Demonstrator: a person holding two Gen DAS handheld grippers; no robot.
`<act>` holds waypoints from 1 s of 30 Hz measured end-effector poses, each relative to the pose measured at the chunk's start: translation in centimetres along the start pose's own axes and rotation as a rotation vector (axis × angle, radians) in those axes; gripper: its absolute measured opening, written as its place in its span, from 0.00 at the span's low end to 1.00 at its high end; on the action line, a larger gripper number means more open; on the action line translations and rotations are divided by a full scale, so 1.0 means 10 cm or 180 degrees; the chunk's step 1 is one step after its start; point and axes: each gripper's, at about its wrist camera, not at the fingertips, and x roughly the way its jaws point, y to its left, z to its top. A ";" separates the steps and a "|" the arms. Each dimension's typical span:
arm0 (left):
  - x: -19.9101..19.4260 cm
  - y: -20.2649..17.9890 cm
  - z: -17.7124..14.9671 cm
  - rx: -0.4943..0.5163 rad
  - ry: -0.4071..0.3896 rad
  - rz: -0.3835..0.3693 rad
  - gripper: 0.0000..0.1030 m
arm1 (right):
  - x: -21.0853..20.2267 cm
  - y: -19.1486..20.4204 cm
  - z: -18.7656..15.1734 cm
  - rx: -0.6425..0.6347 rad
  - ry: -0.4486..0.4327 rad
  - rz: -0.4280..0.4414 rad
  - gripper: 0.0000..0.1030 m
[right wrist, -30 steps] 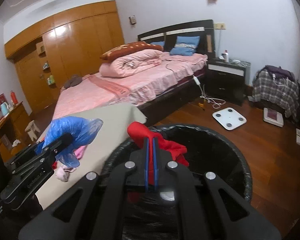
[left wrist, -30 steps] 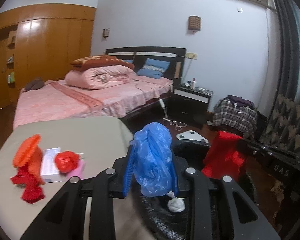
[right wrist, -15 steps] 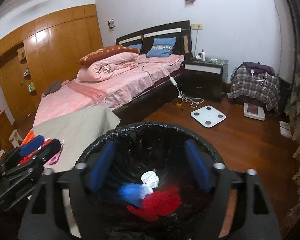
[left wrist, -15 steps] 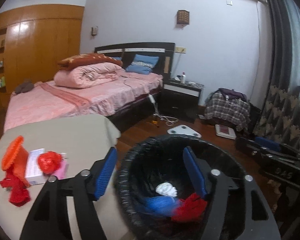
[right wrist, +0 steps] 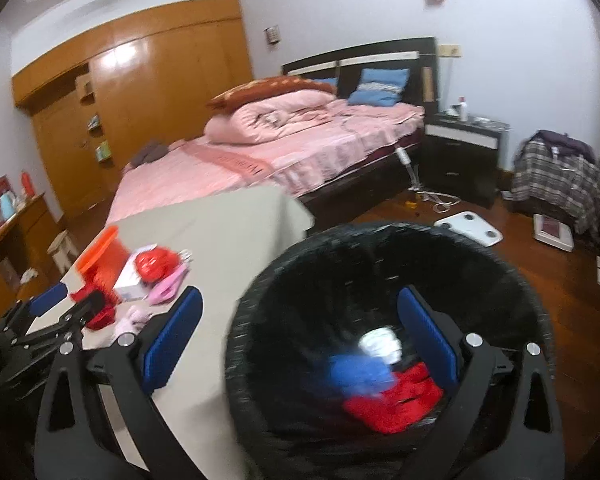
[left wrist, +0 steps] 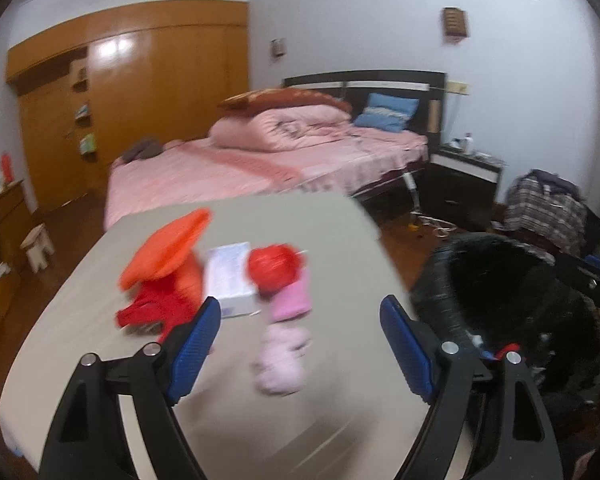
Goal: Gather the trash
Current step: 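Drop the red glove and blue bag into the bin with both tools, then grasp the pink rolled sock from the table with the left tool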
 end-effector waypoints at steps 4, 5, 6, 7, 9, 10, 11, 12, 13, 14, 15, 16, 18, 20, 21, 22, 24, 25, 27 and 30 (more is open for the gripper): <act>0.10 0.20 -0.09 -0.0077 0.0054 0.0127 0.78 | 0.11 0.27 -0.05 -0.0176 0.0025 0.0089 0.93; 0.11 0.23 -0.11 -0.0084 0.0071 0.0133 0.78 | 0.13 0.33 -0.05 -0.0203 0.0025 0.0115 0.93; 0.16 0.25 -0.15 -0.0096 0.0114 0.0142 0.78 | 0.15 0.38 -0.05 -0.0216 0.0028 0.0138 0.93; 0.17 0.23 -0.19 -0.0103 0.0141 0.0148 0.77 | 0.17 0.41 -0.05 -0.0221 0.0031 0.0151 0.93; 0.26 0.26 -0.25 -0.0120 0.0215 0.0133 0.75 | 0.22 0.46 -0.05 -0.0231 0.0053 0.0172 0.93; 0.29 0.26 -0.27 -0.0123 0.0246 0.0127 0.74 | 0.23 0.47 -0.06 -0.0234 0.0059 0.0176 0.93; 0.33 0.26 -0.29 -0.0130 0.0277 0.0108 0.72 | 0.24 0.48 -0.07 -0.0239 0.0069 0.0176 0.93; 0.35 0.24 -0.30 -0.0136 0.0294 0.0098 0.71 | 0.25 0.48 -0.08 -0.0241 0.0078 0.0178 0.93; 0.38 0.23 -0.31 -0.0147 0.0317 0.0084 0.69 | 0.26 0.48 -0.09 -0.0243 0.0090 0.0175 0.93; 0.40 0.22 -0.32 -0.0155 0.0332 0.0068 0.67 | 0.27 0.48 -0.09 -0.0242 0.0103 0.0170 0.93; 0.44 0.21 -0.31 -0.0161 0.0351 0.0049 0.67 | 0.28 0.48 -0.09 -0.0240 0.0112 0.0165 0.93; 0.47 0.19 -0.31 -0.0161 0.0364 0.0037 0.66 | 0.28 0.47 -0.11 -0.0240 0.0116 0.0163 0.93; 0.53 0.17 -0.32 -0.0168 0.0406 0.0009 0.62 | 0.29 0.46 -0.12 -0.0245 0.0121 0.0148 0.93; 0.60 0.14 -0.32 -0.0179 0.0471 -0.0027 0.56 | 0.30 0.46 -0.11 -0.0254 0.0129 0.0136 0.93; 0.61 0.13 -0.33 -0.0179 0.0495 -0.0040 0.53 | 0.31 0.46 -0.11 -0.0257 0.0128 0.0131 0.93; 0.63 0.13 -0.34 -0.0182 0.0527 -0.0065 0.43 | 0.31 0.45 -0.12 -0.0258 0.0128 0.0128 0.93; 0.64 0.13 -0.35 -0.0206 0.0560 -0.0091 0.30 | 0.32 0.45 -0.11 -0.0261 0.0126 0.0120 0.93; 0.64 0.15 -0.35 -0.0236 0.0548 -0.0099 0.29 | 0.32 0.45 -0.11 -0.0261 0.0125 0.0120 0.93; 0.59 0.19 -0.32 -0.0288 0.0506 -0.0116 0.26 | 0.32 0.46 -0.08 -0.0274 0.0102 0.0125 0.93; 0.50 0.27 -0.23 -0.0323 0.0382 -0.0056 0.26 | 0.34 0.54 -0.01 -0.0302 0.0056 0.0164 0.93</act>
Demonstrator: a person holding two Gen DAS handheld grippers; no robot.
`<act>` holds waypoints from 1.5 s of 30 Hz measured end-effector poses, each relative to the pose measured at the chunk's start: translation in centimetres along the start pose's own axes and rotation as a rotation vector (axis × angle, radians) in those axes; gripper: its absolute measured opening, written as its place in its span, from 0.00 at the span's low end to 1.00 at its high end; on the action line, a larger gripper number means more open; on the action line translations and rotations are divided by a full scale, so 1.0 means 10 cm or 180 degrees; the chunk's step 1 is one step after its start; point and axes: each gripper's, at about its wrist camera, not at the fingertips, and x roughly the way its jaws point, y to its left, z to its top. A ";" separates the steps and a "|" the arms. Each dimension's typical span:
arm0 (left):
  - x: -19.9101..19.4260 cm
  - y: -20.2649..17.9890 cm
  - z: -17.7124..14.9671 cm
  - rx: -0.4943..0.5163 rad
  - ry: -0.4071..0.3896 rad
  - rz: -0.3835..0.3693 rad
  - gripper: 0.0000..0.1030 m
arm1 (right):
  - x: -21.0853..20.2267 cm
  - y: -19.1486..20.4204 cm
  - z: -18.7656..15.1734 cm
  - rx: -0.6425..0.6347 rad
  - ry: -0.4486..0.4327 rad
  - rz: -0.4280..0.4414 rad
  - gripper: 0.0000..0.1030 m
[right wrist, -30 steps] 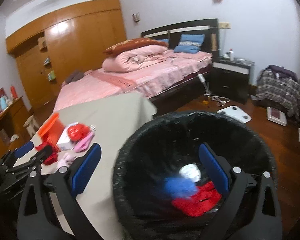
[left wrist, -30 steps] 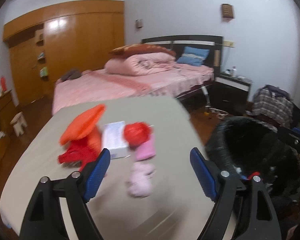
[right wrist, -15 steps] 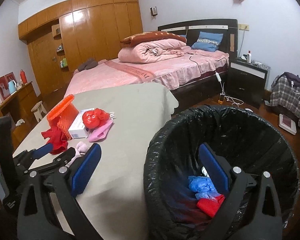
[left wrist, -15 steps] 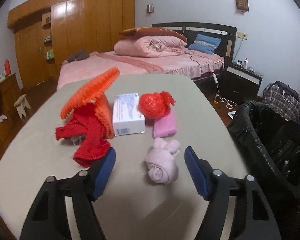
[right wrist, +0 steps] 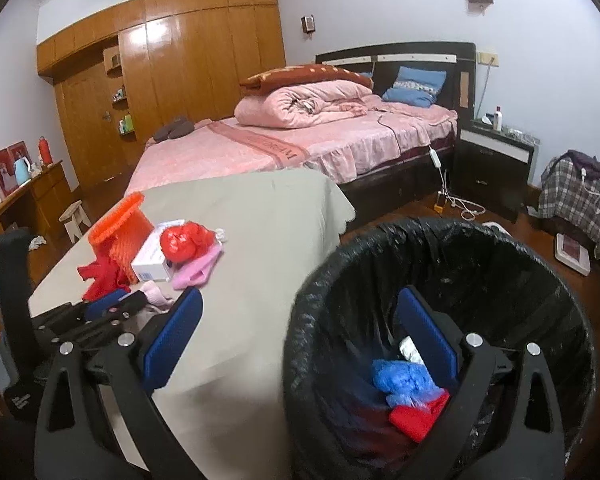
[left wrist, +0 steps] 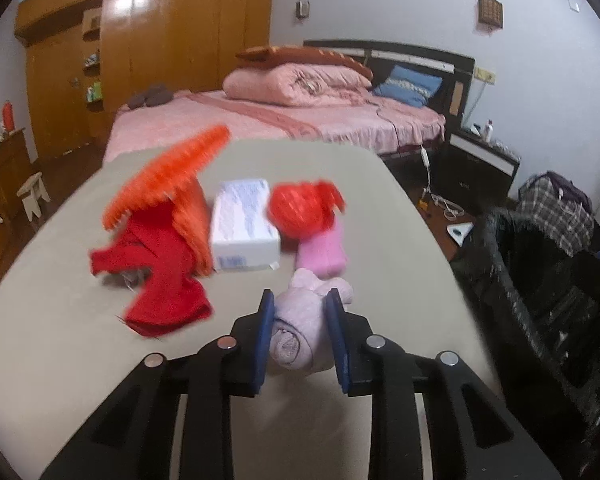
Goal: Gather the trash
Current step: 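Grasp the pink rolled sock from the table with the left tool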
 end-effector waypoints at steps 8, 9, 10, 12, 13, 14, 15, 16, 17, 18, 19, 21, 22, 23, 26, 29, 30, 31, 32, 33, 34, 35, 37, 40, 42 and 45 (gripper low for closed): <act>-0.14 0.38 0.26 -0.0090 -0.0180 0.0301 0.22 | 0.28 0.38 0.29 -0.0074 -0.0086 0.0231 0.93; -0.14 0.44 0.28 -0.0092 -0.0196 0.0341 0.21 | 0.35 0.45 0.33 -0.0081 -0.0080 0.0271 0.93; -0.15 0.50 0.30 -0.0097 -0.0216 0.0385 0.20 | 0.40 0.51 0.35 -0.0085 -0.0074 0.0305 0.93; -0.14 0.62 0.34 -0.0131 -0.0234 0.0432 0.20 | 0.56 0.66 0.39 -0.0104 -0.0052 0.0380 0.93; -0.12 0.68 0.36 -0.0157 -0.0240 0.0450 0.20 | 0.62 0.72 0.41 -0.0122 -0.0040 0.0392 0.93; -0.11 0.73 0.37 -0.0176 -0.0246 0.0467 0.20 | 0.72 0.79 0.41 -0.0153 -0.0014 0.0402 0.93; -0.09 0.79 0.38 -0.0199 -0.0248 0.0482 0.20 | 0.82 0.85 0.41 -0.0180 0.0032 0.0411 0.93; -0.07 0.84 0.38 -0.0218 -0.0246 0.0492 0.20 | 0.89 0.88 0.41 -0.0193 0.0070 0.0421 0.93; -0.06 0.88 0.38 -0.0233 -0.0242 0.0500 0.20 | 0.99 0.93 0.41 -0.0200 0.0122 0.0428 0.93; -0.03 0.93 0.37 -0.0254 -0.0229 0.0500 0.20 | 1.07 0.95 0.40 -0.0202 0.0167 0.0433 0.93; -0.02 0.96 0.35 -0.0260 -0.0219 0.0500 0.20 | 1.12 0.98 0.40 -0.0207 0.0202 0.0427 0.93; -0.01 1.01 0.30 -0.0255 -0.0187 0.0503 0.20 | 1.19 0.99 0.39 -0.0208 0.0256 0.0408 0.93; -0.01 1.04 0.27 -0.0250 -0.0171 0.0494 0.20 | 1.21 1.00 0.38 -0.0204 0.0257 0.0405 0.93; -0.01 1.07 0.23 -0.0249 -0.0145 0.0469 0.20 | 1.21 0.98 0.38 -0.0203 0.0257 0.0396 0.93; -0.04 1.12 0.11 -0.0241 -0.0100 0.0433 0.22 | 1.21 0.96 0.35 -0.0188 0.0279 0.0355 0.93; -0.05 1.12 0.04 -0.0306 -0.0044 0.0348 0.29 | 1.21 0.91 0.31 -0.0161 0.0291 0.0322 0.93; -0.04 1.09 0.03 -0.0320 -0.0026 0.0295 0.29 | 1.21 0.92 0.30 -0.0168 0.0288 0.0313 0.93; -0.04 1.08 0.03 -0.0311 -0.0027 0.0276 0.30 | 1.21 0.91 0.29 -0.0179 0.0286 0.0299 0.93; -0.04 1.04 0.03 -0.0294 -0.0028 0.0255 0.30 | 1.21 0.91 0.30 -0.0186 0.0280 0.0283 0.93; -0.03 1.00 0.02 -0.0276 -0.0030 0.0230 0.30 | 1.22 0.90 0.30 -0.0186 0.0275 0.0272 0.93; -0.03 0.97 0.02 -0.0261 -0.0022 0.0211 0.30 | 1.22 0.88 0.31 -0.0182 0.0272 0.0268 0.93; -0.02 0.93 0.01 -0.0245 -0.0003 0.0202 0.30 | 1.22 0.87 0.32 -0.0174 0.0267 0.0263 0.93; 0.00 0.86 -0.02 -0.0241 0.0056 0.0213 0.30 | 1.22 0.85 0.32 -0.0170 0.0265 0.0266 0.93; 0.02 0.80 -0.07 -0.0284 0.0132 0.0216 0.30 | 1.23 0.84 0.33 -0.0178 0.0272 0.0277 0.93; 0.06 0.76 -0.11 -0.0261 0.0189 0.0234 0.30 | 1.23 0.83 0.32 -0.0179 0.0281 0.0292 0.93; 0.12 0.72 -0.15 -0.0226 0.0235 0.0248 0.31 | 1.24 0.83 0.30 -0.0178 0.0295 0.0307 0.93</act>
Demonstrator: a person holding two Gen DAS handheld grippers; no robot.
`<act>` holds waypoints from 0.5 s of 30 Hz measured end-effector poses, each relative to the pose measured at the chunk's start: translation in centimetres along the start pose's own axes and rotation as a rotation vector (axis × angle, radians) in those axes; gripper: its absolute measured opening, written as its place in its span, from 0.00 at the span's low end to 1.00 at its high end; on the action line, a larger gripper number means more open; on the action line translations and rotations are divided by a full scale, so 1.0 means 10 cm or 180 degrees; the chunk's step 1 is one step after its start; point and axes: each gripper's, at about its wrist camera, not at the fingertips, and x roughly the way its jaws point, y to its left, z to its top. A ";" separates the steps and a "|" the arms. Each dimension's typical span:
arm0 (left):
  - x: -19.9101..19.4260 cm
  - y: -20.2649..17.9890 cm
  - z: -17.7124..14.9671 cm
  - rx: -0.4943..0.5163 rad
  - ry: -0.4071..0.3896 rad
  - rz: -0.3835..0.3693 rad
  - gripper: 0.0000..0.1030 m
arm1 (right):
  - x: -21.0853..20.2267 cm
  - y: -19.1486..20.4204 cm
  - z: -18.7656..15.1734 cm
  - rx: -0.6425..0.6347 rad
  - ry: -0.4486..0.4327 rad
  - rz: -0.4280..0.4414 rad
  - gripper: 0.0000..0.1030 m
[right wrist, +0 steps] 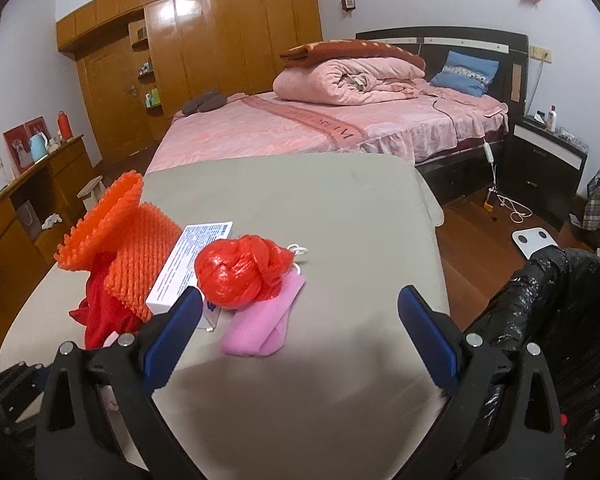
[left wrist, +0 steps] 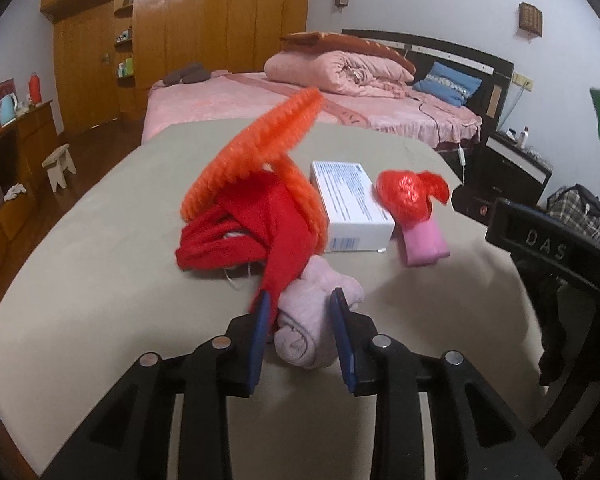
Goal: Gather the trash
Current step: 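Grasp the pink rolled sock from the table with the left tool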
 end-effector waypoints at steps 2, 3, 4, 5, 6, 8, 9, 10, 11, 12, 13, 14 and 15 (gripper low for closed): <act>0.06 -0.04 -0.01 0.0027 0.0041 -0.0031 0.32 | 0.00 0.01 -0.01 0.0002 -0.0002 0.0000 0.93; 0.07 -0.05 -0.01 0.0042 0.0054 -0.0031 0.33 | 0.00 0.00 0.00 0.0006 -0.0006 -0.0001 0.93; 0.10 -0.08 -0.02 0.0062 0.0083 -0.0022 0.36 | 0.00 0.01 -0.01 0.0002 -0.0009 -0.0005 0.93; 0.16 -0.09 -0.02 0.0068 0.0151 -0.0029 0.41 | 0.00 0.01 -0.03 0.0002 -0.0010 -0.0006 0.93; 0.19 -0.10 -0.03 0.0065 0.0195 -0.0038 0.42 | 0.00 0.00 -0.02 0.0008 -0.0015 -0.0006 0.93; 0.23 -0.11 -0.04 0.0062 0.0262 -0.0029 0.42 | -0.01 0.00 -0.03 0.0012 -0.0025 -0.0011 0.93; 0.22 -0.12 -0.04 0.0050 0.0251 -0.0049 0.41 | -0.01 0.00 -0.04 0.0011 -0.0025 -0.0016 0.93; 0.21 -0.12 -0.05 0.0045 0.0241 -0.0060 0.34 | -0.01 -0.01 -0.04 0.0014 -0.0025 -0.0018 0.93; 0.19 -0.11 -0.05 0.0027 0.0228 -0.0078 0.33 | -0.01 -0.01 -0.05 0.0018 -0.0029 -0.0018 0.93; 0.15 -0.09 -0.05 -0.0027 0.0185 -0.0125 0.33 | -0.02 -0.01 -0.05 0.0017 -0.0037 -0.0016 0.93; 0.11 -0.08 -0.04 -0.0051 0.0152 -0.0143 0.32 | -0.03 -0.01 -0.04 0.0012 -0.0042 -0.0015 0.93; 0.09 -0.07 -0.03 -0.0060 0.0123 -0.0146 0.32 | -0.04 0.00 -0.03 0.0001 -0.0051 -0.0017 0.93; 0.04 -0.07 -0.01 -0.0068 0.0081 -0.0154 0.32 | -0.06 -0.01 -0.03 -0.0003 -0.0055 -0.0020 0.93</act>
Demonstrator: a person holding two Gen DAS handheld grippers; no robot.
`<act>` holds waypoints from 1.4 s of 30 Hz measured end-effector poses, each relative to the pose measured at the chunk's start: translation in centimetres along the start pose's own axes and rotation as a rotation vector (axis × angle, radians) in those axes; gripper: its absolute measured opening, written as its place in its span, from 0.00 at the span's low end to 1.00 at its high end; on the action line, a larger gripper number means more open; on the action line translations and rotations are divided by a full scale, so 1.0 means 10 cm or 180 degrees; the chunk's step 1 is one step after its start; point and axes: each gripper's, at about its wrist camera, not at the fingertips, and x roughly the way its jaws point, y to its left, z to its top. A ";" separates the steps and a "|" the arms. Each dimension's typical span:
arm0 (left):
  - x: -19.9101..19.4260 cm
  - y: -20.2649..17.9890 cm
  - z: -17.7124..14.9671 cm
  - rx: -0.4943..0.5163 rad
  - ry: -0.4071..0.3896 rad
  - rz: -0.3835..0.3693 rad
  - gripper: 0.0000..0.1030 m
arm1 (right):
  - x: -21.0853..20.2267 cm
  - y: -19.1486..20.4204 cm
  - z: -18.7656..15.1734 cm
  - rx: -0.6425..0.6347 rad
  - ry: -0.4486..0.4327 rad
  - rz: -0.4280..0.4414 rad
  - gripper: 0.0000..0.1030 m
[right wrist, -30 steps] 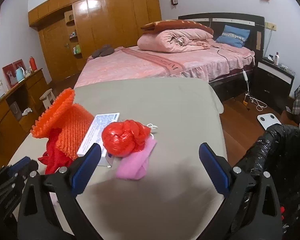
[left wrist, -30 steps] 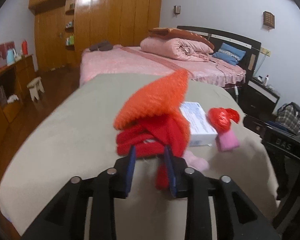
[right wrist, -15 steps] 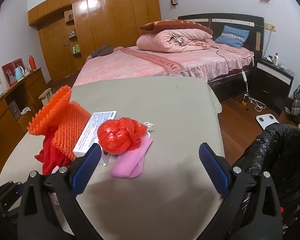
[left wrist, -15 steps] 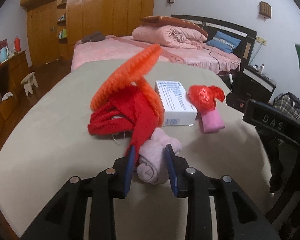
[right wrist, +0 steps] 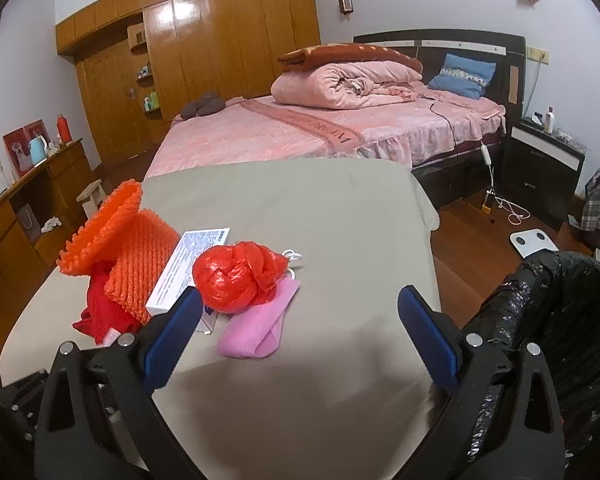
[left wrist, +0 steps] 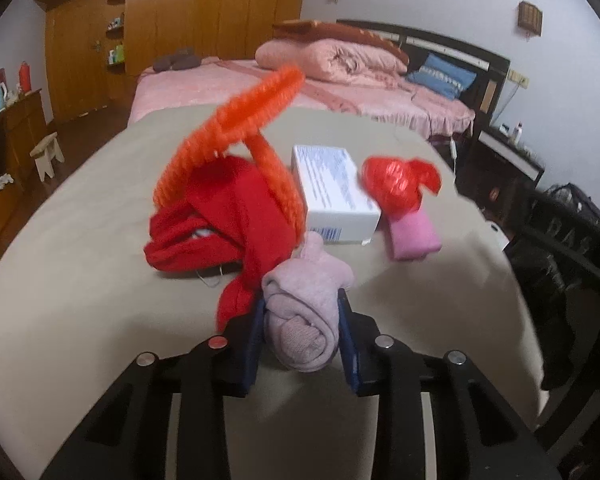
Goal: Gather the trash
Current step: 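Grasp the pink rolled sock from the table with the left tool, then carry the red plastic bag to the bin with the right tool while the left holds the sock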
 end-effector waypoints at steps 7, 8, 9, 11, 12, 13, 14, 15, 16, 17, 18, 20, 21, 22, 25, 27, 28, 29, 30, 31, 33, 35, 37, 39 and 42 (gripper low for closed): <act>-0.37 0.06 0.14 -0.0085 -0.0301 -0.0088 0.32 | 0.00 -0.01 0.03 -0.0010 -0.0016 0.0001 0.93; -0.42 0.08 0.17 -0.0105 -0.0352 -0.0088 0.32 | 0.00 0.01 0.03 -0.0016 -0.0015 0.0008 0.93; -0.47 0.11 0.20 -0.0129 -0.0422 -0.0068 0.32 | 0.01 0.02 0.03 -0.0027 -0.0011 0.0017 0.93; -0.53 0.17 0.30 -0.0166 -0.0526 -0.0012 0.32 | 0.04 0.06 0.03 -0.0048 -0.0002 0.0031 0.93; -0.55 0.22 0.35 -0.0177 -0.0569 0.0033 0.32 | 0.06 0.10 0.03 -0.0065 0.0009 0.0052 0.93; -0.54 0.27 0.39 -0.0179 -0.0608 0.0087 0.32 | 0.09 0.12 0.06 -0.0075 0.0017 0.0063 0.93; -0.53 0.30 0.43 -0.0176 -0.0634 0.0139 0.32 | 0.11 0.15 0.06 -0.0086 0.0024 0.0076 0.92; -0.50 0.34 0.46 -0.0182 -0.0645 0.0181 0.32 | 0.15 0.20 0.07 -0.0106 0.0035 0.0103 0.92; -0.47 0.38 0.49 -0.0210 -0.0654 0.0202 0.32 | 0.18 0.23 0.09 -0.0124 0.0041 0.0120 0.92; -0.45 0.42 0.51 -0.0234 -0.0665 0.0223 0.32 | 0.20 0.26 0.10 -0.0150 0.0043 0.0135 0.92; -0.41 0.46 0.54 -0.0250 -0.0668 0.0244 0.32 | 0.24 0.31 0.11 -0.0192 0.0050 0.0145 0.92; -0.37 0.50 0.57 -0.0272 -0.0668 0.0261 0.32 | 0.33 0.37 0.12 -0.0223 0.0095 0.0140 0.90; -0.35 0.51 0.56 -0.0280 -0.0670 0.0266 0.32 | 0.37 0.39 0.12 -0.0227 0.0121 0.0133 0.89; -0.34 0.51 0.56 -0.0284 -0.0669 0.0267 0.32 | 0.43 0.40 0.13 -0.0230 0.0159 0.0133 0.84; -0.32 0.50 0.56 -0.0282 -0.0660 0.0248 0.32 | 0.59 0.44 0.13 -0.0257 0.0345 0.0197 0.70; -0.32 0.49 0.55 -0.0261 -0.0655 0.0235 0.32 | 0.65 0.45 0.13 -0.0266 0.0459 0.0324 0.52; -0.33 0.47 0.55 -0.0249 -0.0652 0.0222 0.32 | 0.64 0.45 0.13 -0.0261 0.0462 0.0370 0.47; -0.33 0.46 0.55 -0.0239 -0.0650 0.0209 0.32 | 0.61 0.45 0.13 -0.0271 0.0457 0.0394 0.44; -0.33 0.46 0.55 -0.0231 -0.0648 0.0196 0.32 | 0.58 0.45 0.13 -0.0291 0.0445 0.0409 0.43; -0.34 0.43 0.55 -0.0216 -0.0644 0.0178 0.32 | 0.54 0.45 0.13 -0.0297 0.0423 0.0411 0.43; -0.36 0.39 0.54 -0.0191 -0.0641 0.0147 0.32 | 0.41 0.43 0.15 -0.0280 0.0321 0.0430 0.43; -0.39 0.34 0.52 -0.0168 -0.0642 0.0109 0.32 | 0.30 0.42 0.17 -0.0266 0.0244 0.0443 0.43; -0.43 0.27 0.51 -0.0133 -0.0647 0.0076 0.32 | 0.17 0.39 0.21 -0.0249 0.0169 0.0461 0.43; -0.46 0.20 0.51 -0.0104 -0.0662 0.0044 0.32 | 0.01 0.35 0.25 -0.0243 0.0091 0.0463 0.43; -0.53 0.11 0.53 -0.0066 -0.0701 0.0002 0.32 | -0.19 0.26 0.29 -0.0206 -0.0002 0.0446 0.43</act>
